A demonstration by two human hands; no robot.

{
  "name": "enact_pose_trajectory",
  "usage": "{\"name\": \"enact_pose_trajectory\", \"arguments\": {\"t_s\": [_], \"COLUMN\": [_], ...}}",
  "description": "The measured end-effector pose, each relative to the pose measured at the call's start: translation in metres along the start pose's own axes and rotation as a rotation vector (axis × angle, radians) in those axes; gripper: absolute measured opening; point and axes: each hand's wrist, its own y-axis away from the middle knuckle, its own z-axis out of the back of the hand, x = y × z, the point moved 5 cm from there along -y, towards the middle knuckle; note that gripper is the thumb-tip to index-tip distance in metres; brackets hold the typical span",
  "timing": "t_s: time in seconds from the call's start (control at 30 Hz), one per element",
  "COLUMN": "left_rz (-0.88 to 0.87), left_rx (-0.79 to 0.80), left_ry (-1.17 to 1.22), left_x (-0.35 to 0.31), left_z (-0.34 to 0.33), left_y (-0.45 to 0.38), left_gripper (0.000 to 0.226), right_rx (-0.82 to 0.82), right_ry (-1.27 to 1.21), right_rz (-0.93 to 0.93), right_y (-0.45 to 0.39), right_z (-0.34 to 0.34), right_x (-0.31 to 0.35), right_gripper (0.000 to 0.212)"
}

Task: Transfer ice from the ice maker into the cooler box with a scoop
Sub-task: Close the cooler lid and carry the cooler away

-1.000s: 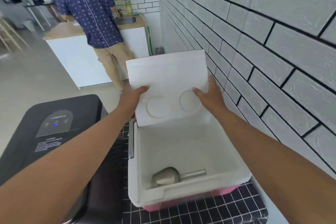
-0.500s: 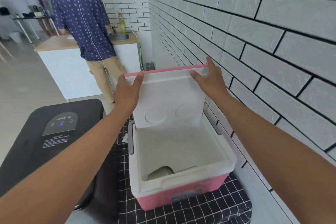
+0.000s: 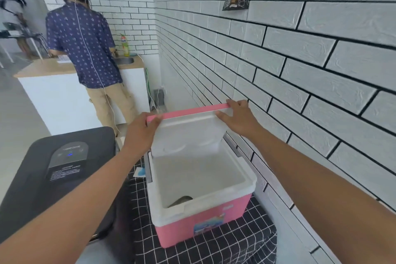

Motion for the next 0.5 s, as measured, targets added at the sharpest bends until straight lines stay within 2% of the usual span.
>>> {"name": "enact_pose_trajectory", "arguments": {"t_s": [0.13, 0.27, 0.4, 0.5], "left_rz": [-0.078, -0.122, -0.247, -0.349], "left_rx": [0.080, 0.173, 0.263, 0.336], "left_ry": [-0.063, -0.163, -0.352, -0.521], "left_x": [-0.005, -0.006, -0.009, -0.004], "left_z": [0.004, 0.003, 0.000, -0.009], "left_y": [0.022, 0.050, 0.077, 0.094], "left_gripper": [0.031, 0.033, 0.042, 0.050], "right_rx": [-0.098, -0.133, -0.065, 0.046], "right_ry": [0.341, 0.445, 0.551, 0.595], "right_rz": [0.067, 0.221, 0.422, 0.511], "right_y": [0.025, 0.047, 0.068, 0.088], "right_z": [0.004, -0.004, -0.012, -0.028], "right_x": [-0.002, -0.007, -0.017, -0.035], "right_gripper": [0.074, 0.071, 0.068, 0.063]}}
